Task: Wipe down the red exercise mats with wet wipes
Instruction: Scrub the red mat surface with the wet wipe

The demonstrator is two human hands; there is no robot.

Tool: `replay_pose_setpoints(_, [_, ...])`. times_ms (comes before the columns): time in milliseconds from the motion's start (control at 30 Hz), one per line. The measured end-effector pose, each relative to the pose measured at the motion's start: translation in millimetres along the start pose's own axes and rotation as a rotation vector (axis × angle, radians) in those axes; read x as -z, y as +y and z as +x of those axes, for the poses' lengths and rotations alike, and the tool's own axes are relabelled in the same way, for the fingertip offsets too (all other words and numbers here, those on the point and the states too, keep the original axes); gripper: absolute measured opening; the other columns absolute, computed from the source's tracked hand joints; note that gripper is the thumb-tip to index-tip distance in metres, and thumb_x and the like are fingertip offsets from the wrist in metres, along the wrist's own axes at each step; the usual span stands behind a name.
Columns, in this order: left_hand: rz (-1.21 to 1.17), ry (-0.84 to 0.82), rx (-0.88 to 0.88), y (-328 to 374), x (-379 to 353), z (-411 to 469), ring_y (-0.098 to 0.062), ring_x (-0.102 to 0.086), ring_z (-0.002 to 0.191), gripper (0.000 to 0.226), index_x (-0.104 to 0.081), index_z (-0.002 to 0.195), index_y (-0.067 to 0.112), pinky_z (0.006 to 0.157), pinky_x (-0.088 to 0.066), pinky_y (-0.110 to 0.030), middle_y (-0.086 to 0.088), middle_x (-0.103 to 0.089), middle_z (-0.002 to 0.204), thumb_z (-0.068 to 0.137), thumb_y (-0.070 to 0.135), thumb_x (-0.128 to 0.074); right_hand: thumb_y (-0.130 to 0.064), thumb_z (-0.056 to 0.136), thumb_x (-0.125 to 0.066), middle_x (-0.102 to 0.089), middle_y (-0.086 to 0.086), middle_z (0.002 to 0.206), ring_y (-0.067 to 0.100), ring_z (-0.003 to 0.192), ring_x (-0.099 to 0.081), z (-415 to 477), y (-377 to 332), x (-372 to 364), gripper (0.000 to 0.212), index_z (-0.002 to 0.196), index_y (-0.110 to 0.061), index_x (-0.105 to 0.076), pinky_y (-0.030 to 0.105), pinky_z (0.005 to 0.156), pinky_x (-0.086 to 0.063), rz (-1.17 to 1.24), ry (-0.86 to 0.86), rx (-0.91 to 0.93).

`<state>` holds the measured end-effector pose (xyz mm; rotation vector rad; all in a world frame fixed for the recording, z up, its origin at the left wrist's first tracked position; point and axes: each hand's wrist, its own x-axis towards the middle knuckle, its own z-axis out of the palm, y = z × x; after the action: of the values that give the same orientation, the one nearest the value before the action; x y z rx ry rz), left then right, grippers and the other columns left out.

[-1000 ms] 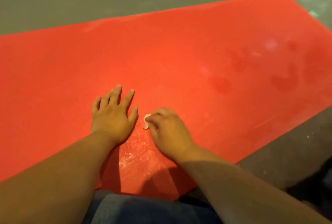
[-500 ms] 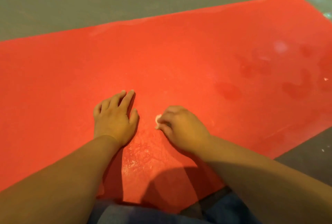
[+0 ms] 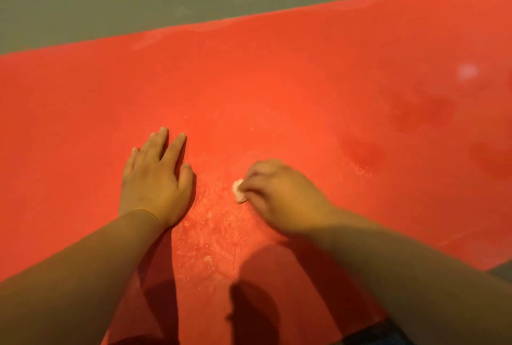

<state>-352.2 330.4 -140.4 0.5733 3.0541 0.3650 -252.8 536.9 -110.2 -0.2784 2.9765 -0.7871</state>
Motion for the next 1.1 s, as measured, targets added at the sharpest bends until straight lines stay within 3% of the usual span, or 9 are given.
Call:
replay_pose_setpoints(133, [0.022, -0.006, 0.005, -1.7, -0.2, -0.9, -0.023, -0.021, 0.144, 0.062, -0.039, 0.145, 0.024, 0.118, -0.014, -0.046, -0.006, -0.028, 0.155, 0.085, 0.042, -0.031, -0.011, 0.086, -0.058, -0.061, 0.008, 0.099, 0.026, 0.092, -0.060, 28.7, 75.5, 42.5, 0.019, 0.095, -0.017, -0.073, 0.028, 0.081, -0.041, -0.068, 0.241, -0.447])
replay_pose_setpoints(200, [0.024, -0.012, 0.006, -0.3, 1.1, 0.1, -0.023, -0.021, 0.144, 0.063, -0.039, 0.144, 0.024, 0.118, -0.014, -0.046, -0.006, -0.028, 0.155, 0.085, 0.042, -0.032, -0.008, 0.085, -0.055, -0.059, 0.011, 0.102, 0.030, 0.094, -0.059, 45.7, 76.4, 38.8, 0.022, 0.098, -0.012, -0.072, 0.031, 0.082, -0.043, -0.128, 0.353, -0.604])
replay_pose_setpoints(267, [0.019, -0.014, 0.012, 1.6, 3.9, 1.4, -0.023, -0.021, 0.144, 0.063, -0.040, 0.144, 0.024, 0.118, -0.015, -0.046, -0.006, -0.028, 0.155, 0.084, 0.040, -0.032, -0.006, 0.084, -0.052, -0.059, 0.008, 0.105, 0.027, 0.097, -0.057, 53.7, 46.8, 17.5, 0.026, 0.099, -0.015, -0.071, 0.029, 0.085, -0.044, -0.093, 0.310, -0.525])
replay_pose_setpoints(400, [0.019, -0.008, 0.011, 3.5, 6.0, 1.4, -0.025, -0.024, 0.143, 0.061, -0.043, 0.142, 0.022, 0.117, -0.018, -0.047, -0.008, -0.030, 0.154, 0.084, 0.036, -0.033, -0.016, 0.088, -0.054, -0.060, -0.001, 0.103, 0.019, 0.099, -0.053, 32.6, -14.5, -16.3, 0.018, 0.096, -0.022, -0.069, 0.030, 0.087, -0.042, 0.027, 0.052, 0.005])
replay_pose_setpoints(467, [0.020, -0.009, 0.014, 3.2, 6.2, 1.5, -0.026, -0.025, 0.143, 0.061, -0.043, 0.142, 0.022, 0.117, -0.017, -0.047, -0.008, -0.031, 0.154, 0.084, 0.036, -0.033, -0.024, 0.088, -0.059, -0.061, -0.001, 0.101, 0.018, 0.095, -0.055, 31.1, -3.7, -4.4, 0.014, 0.099, -0.021, -0.066, 0.029, 0.082, -0.041, 0.043, -0.019, 0.090])
replay_pose_setpoints(633, [0.026, -0.018, 0.019, 1.9, 5.9, 2.6, -0.027, -0.025, 0.142, 0.061, -0.043, 0.142, 0.023, 0.117, -0.018, -0.047, -0.007, -0.031, 0.154, 0.084, 0.037, -0.032, -0.027, 0.091, -0.056, -0.070, -0.004, 0.075, 0.012, 0.069, -0.065, 52.5, 70.1, 53.4, 0.010, 0.094, -0.018, -0.053, 0.032, 0.067, -0.049, 0.168, 0.278, -0.355])
replay_pose_setpoints(833, [0.030, -0.008, 0.017, 3.0, 6.3, 3.2, -0.031, -0.029, 0.139, 0.064, -0.046, 0.139, 0.021, 0.115, -0.021, -0.049, -0.009, -0.034, 0.152, 0.081, 0.040, -0.028, -0.024, 0.091, -0.056, -0.059, 0.012, 0.097, 0.033, 0.091, -0.055, 60.0, 94.4, 58.0, 0.021, 0.092, -0.009, -0.071, 0.032, 0.076, -0.039, -0.158, 0.340, -0.461])
replay_pose_setpoints(1033, [0.035, -0.017, 0.025, 2.9, 7.2, 3.5, -0.030, -0.028, 0.139, 0.063, -0.046, 0.139, 0.023, 0.115, -0.021, -0.049, -0.008, -0.034, 0.152, 0.081, 0.040, -0.029, -0.022, 0.089, -0.057, -0.059, 0.017, 0.101, 0.035, 0.097, -0.054, 66.3, 78.9, 39.2, 0.023, 0.100, -0.005, -0.067, 0.036, 0.083, -0.038, -0.142, 0.362, -0.574])
replay_pose_setpoints(1100, [0.035, -0.021, 0.028, 3.5, 7.9, 4.1, -0.030, -0.028, 0.139, 0.063, -0.045, 0.140, 0.023, 0.115, -0.020, -0.048, -0.007, -0.033, 0.152, 0.081, 0.040, -0.029, -0.026, 0.093, -0.054, -0.061, 0.014, 0.098, 0.033, 0.097, -0.054, 63.3, 64.7, 35.2, 0.024, 0.098, -0.008, -0.069, 0.035, 0.080, -0.037, -0.134, 0.342, -0.527])
